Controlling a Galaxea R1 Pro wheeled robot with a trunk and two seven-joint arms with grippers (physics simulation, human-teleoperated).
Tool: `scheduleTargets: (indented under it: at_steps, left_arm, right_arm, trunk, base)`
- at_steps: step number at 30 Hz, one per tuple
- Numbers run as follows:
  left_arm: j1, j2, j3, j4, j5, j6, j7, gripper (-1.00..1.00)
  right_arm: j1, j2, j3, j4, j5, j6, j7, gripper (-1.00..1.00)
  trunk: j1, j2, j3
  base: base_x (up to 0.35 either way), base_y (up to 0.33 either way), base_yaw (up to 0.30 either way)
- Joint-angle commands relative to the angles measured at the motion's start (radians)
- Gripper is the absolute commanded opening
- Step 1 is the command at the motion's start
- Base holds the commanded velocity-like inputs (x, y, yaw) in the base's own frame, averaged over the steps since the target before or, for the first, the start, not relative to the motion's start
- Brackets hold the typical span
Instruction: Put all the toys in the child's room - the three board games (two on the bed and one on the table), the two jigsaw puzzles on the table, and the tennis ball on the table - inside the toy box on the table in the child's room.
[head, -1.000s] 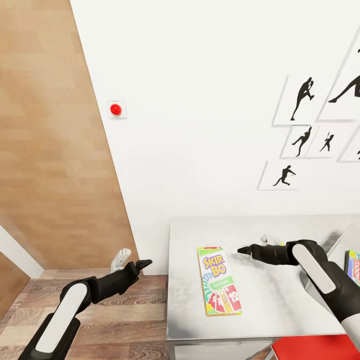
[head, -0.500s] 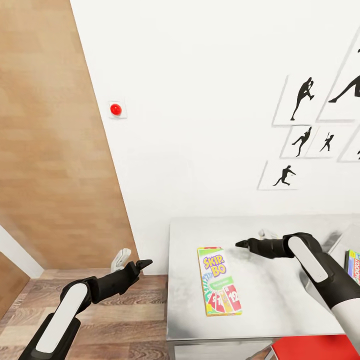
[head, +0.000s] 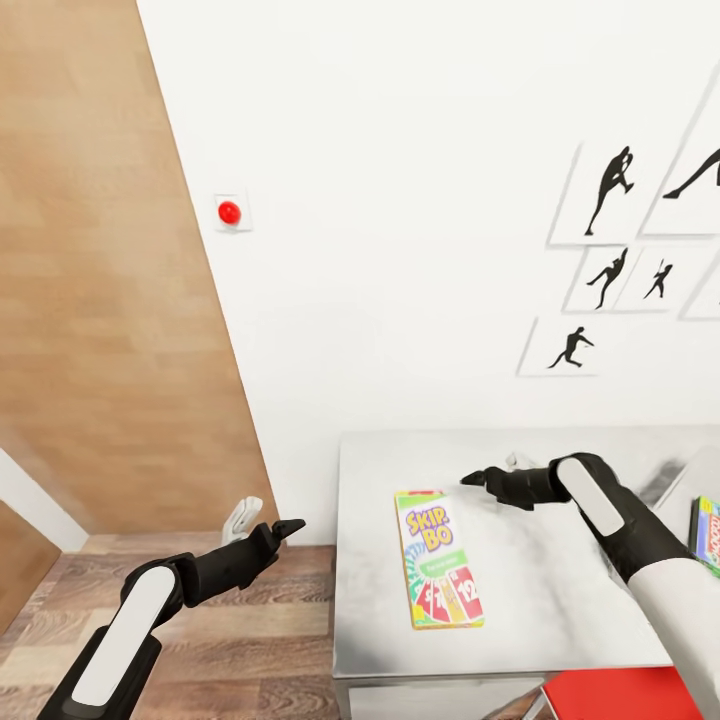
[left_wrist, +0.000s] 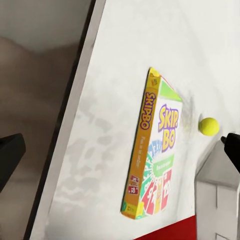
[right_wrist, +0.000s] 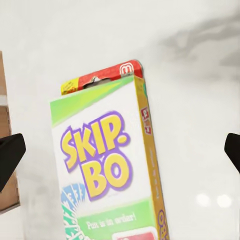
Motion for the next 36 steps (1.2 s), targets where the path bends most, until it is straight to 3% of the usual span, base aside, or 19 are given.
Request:
scheduleTargets:
  at_steps: [1,11,36]
  left_arm:
    - [-0.001,0.001,-0.001,-0.001,0.011,0.001,0.010,1.00]
    - [-0.001,0.001,-0.001,-0.001,0.011,0.001,0.010,1.00]
    - [-0.001,0.001,0.001,-0.002,0.011,0.001,0.010,1.00]
  right_arm:
    - [-0.009,0.006,0.003,0.017,-0.001,0.001,-0.001,1.00]
    - [-0.034,0.027,0.003,0.073,-0.001,-0.004,0.000,1.00]
    - [-0.040,0.052,0.006,0.093,-0.001,-0.009,0.001,1.00]
  trunk:
    - [0.001,-0.002,-0.004]
    - [0.001,-0.002,-0.019]
    - [0.001,-0.002,-0.060]
  base:
    - [0.000,0.000,0.000]
    - [0.000,0.000,0.000]
    - [0.000,0.000,0.000]
